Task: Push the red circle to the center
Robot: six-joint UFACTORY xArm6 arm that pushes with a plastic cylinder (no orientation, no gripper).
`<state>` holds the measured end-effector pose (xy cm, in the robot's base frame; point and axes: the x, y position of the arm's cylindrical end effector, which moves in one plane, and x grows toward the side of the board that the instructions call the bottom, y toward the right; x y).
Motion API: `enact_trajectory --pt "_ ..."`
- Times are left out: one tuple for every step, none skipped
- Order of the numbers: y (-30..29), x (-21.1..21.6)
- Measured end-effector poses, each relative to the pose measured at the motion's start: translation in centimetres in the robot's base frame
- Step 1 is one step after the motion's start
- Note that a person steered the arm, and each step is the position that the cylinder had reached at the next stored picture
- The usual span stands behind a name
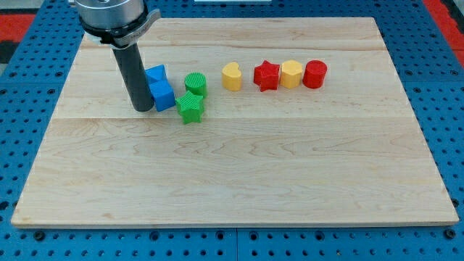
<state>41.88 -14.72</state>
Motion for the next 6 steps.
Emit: enact_trajectory --pt "-0.8 1.2" --pt "1.0 6.4" --pt "8.1 9.7" --pt "17.4 9.4" --pt "27.1 5.1" --pt "37.5 -0.7"
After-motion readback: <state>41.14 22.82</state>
